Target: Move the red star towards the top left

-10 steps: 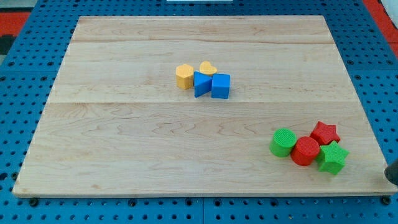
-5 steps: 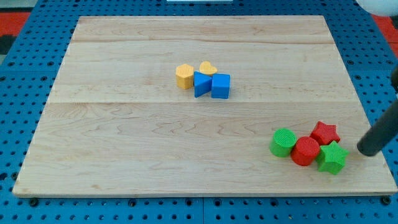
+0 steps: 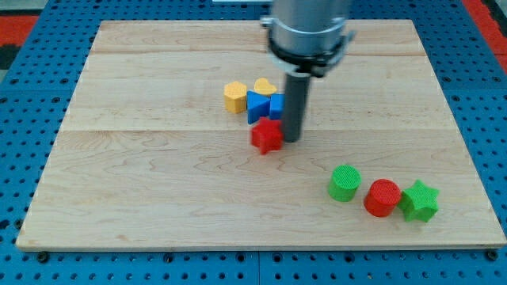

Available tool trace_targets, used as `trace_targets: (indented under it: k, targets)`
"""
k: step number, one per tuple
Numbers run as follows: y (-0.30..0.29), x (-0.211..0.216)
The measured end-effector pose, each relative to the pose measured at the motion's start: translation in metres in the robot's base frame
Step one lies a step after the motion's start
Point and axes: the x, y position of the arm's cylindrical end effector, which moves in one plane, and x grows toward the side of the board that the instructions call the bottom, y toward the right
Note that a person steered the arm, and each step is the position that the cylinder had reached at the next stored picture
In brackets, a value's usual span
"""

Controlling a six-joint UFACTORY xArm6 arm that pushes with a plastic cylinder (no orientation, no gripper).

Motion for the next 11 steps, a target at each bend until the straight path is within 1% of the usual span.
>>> trace_targets:
  k: [1, 2, 3, 4, 5, 6, 7, 8, 9, 10, 11]
  targets:
    - [-0.051, 0.001]
    - [-0.052, 0.019]
    - [-0.069, 0.020]
    - [-0.114, 0.017]
    - [-0.129, -0.018]
    - [-0.135, 0.009]
    - [-0.166, 0.012]
    - [-0.205, -0.058]
    - [-0.218, -0.086]
    - [-0.236, -0.063]
    - [-0.282, -0.091]
